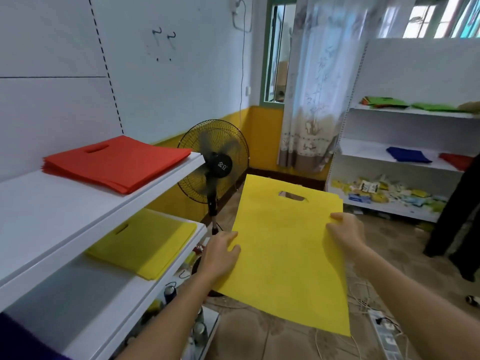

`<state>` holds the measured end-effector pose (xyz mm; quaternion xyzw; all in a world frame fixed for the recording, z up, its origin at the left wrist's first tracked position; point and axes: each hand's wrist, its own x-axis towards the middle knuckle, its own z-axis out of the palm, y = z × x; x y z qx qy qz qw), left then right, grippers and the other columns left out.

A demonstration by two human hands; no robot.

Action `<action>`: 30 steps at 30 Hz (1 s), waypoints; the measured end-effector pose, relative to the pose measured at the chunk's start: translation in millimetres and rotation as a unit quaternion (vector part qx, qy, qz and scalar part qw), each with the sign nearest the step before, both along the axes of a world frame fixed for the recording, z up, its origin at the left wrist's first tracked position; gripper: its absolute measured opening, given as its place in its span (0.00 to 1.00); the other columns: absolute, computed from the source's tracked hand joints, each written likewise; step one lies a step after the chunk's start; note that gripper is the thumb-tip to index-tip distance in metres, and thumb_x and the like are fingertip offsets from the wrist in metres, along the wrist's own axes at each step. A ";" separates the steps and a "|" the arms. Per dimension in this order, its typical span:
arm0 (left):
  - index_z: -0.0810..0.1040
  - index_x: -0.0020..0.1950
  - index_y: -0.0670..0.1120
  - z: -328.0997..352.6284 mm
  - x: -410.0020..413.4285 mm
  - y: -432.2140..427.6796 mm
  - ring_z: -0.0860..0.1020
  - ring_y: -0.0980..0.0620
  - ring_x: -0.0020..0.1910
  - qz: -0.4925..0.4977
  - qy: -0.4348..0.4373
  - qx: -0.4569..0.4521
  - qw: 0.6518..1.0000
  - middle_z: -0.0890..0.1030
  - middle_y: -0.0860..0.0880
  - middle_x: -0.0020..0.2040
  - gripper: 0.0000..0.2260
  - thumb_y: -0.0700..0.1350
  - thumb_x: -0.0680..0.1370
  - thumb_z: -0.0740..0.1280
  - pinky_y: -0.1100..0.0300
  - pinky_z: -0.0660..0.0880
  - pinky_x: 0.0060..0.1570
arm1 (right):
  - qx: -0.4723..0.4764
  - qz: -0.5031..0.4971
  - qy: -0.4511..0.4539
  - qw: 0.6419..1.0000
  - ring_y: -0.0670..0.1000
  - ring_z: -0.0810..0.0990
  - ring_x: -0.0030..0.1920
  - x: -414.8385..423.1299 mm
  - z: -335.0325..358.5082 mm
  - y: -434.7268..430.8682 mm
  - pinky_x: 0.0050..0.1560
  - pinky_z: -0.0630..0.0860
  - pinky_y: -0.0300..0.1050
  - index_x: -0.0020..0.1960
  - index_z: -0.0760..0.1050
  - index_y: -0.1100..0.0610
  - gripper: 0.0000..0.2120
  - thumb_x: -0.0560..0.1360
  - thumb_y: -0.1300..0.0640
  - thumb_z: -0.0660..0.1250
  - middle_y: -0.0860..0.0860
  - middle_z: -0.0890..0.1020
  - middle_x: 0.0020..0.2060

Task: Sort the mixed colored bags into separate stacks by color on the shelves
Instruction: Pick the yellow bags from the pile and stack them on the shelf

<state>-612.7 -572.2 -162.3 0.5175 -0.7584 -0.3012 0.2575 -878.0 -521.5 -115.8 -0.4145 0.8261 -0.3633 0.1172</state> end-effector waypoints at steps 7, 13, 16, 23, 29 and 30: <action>0.67 0.71 0.44 -35.7 -22.6 -72.6 0.65 0.47 0.70 -0.013 -0.005 0.013 1.000 0.68 0.46 0.70 0.20 0.44 0.79 0.61 0.51 0.64 0.69 | 0.037 -0.002 0.011 0.999 0.61 0.73 0.62 -21.6 -24.3 -72.2 0.55 0.71 0.49 0.67 0.71 0.64 0.19 0.75 0.66 0.62 0.62 0.75 0.63; 0.68 0.71 0.44 -59.9 -24.2 -114.2 0.69 0.46 0.66 0.001 -0.023 0.062 0.998 0.71 0.45 0.67 0.19 0.44 0.79 0.61 0.54 0.68 0.63 | 0.087 0.012 0.015 0.996 0.61 0.74 0.60 -29.7 -48.4 -132.6 0.52 0.71 0.47 0.66 0.72 0.62 0.19 0.76 0.65 0.62 0.62 0.76 0.61; 0.67 0.71 0.44 -73.6 -20.2 -129.8 0.67 0.48 0.68 0.029 -0.017 0.095 0.995 0.68 0.46 0.70 0.19 0.44 0.80 0.60 0.58 0.65 0.64 | 0.112 0.052 0.020 0.992 0.62 0.74 0.59 -28.5 -64.6 -171.8 0.49 0.71 0.47 0.66 0.72 0.63 0.19 0.75 0.66 0.62 0.62 0.76 0.60; 0.67 0.71 0.46 -106.0 15.6 -161.3 0.69 0.47 0.66 0.202 0.015 0.163 0.966 0.67 0.47 0.71 0.18 0.44 0.81 0.58 0.57 0.67 0.63 | 0.155 0.215 0.033 0.964 0.61 0.76 0.54 24.2 -102.8 -299.0 0.52 0.72 0.50 0.65 0.73 0.63 0.19 0.74 0.66 0.63 0.64 0.78 0.56; 0.70 0.70 0.45 -118.6 59.7 -159.2 0.69 0.48 0.66 0.380 0.011 0.143 0.914 0.70 0.46 0.69 0.17 0.43 0.80 0.60 0.58 0.66 0.63 | 0.147 0.397 0.022 0.906 0.60 0.72 0.64 107.6 -124.7 -384.1 0.66 0.70 0.53 0.68 0.70 0.62 0.20 0.76 0.64 0.62 0.61 0.73 0.64; 0.71 0.69 0.45 -120.1 65.9 -154.2 0.69 0.48 0.67 0.403 0.009 0.132 0.906 0.71 0.46 0.68 0.17 0.42 0.79 0.61 0.58 0.66 0.62 | 0.134 0.425 0.027 0.895 0.60 0.72 0.64 122.7 -127.8 -390.5 0.66 0.69 0.53 0.68 0.70 0.62 0.20 0.76 0.65 0.62 0.61 0.73 0.65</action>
